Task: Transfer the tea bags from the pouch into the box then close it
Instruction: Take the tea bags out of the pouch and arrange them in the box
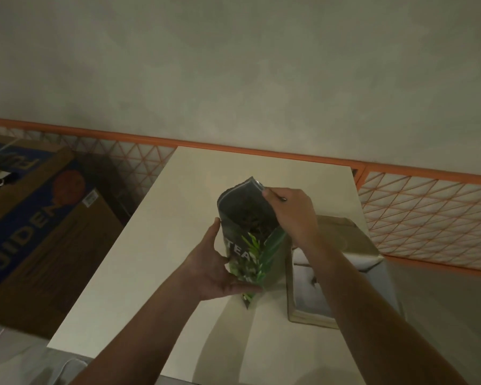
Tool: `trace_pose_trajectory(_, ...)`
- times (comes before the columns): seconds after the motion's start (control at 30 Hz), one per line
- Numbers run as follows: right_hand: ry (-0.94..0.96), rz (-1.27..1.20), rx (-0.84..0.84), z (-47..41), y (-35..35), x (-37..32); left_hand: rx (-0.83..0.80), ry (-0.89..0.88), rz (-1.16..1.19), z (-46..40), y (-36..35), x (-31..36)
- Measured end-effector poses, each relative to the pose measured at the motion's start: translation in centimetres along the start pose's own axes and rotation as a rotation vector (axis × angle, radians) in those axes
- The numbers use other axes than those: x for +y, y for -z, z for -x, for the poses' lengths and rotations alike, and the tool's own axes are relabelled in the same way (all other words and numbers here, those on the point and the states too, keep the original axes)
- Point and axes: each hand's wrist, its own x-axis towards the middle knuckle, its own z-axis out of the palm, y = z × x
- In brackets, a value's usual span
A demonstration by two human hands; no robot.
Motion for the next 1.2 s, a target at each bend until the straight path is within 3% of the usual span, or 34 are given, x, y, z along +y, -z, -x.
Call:
trace_pose_trajectory(0.17, 0.001, 0.002, -0.04, 0.1, -0.2, 0.0, -0.08, -0.02, 0.156, 0.3, -0.8, -1.1)
trace_pose_trajectory(0.3, 0.03, 0.201, -0.166, -0.3, -0.1, -0.2, -0.119, -0.055, 0.212, 0.0, -0.5, -1.1)
trace_pose_trajectory(0.4, 0.082, 0.163, -0.08, 0.1, -0.5, -0.2, -0.126, -0.101, 0.177, 0.4, -0.4, -1.4)
trace_pose_trajectory(0.53, 0.199, -0.088, 0.074, 1.9, -0.9, -0.2, -0.11, -0.312, 0.174, 0.4, 0.4, -1.7)
trace_pose_trajectory(0.7, 0.449, -0.401, 0.244, 4.5, -1.0, -2.6, -0.241, -0.491, -0.043, 0.7, 0.2, 0.0)
trace_pose_trajectory(0.83, 0.714, -0.427, 0.328, 5.2, -1.5, -2.1, -0.341, -0.557, -0.106, 0.1, -0.5, 0.7)
trace_pose_trajectory(1.0, 0.619, -0.493, 0.276, 2.7, -4.3, 0.5, -0.381, -0.537, -0.105, -4.4, 0.0, 2.5)
trace_pose_trajectory(1.2, 0.664, -0.473, 0.304, 0.9, -4.7, 1.2, -0.408, -0.581, -0.104, -7.2, 1.1, 3.9)
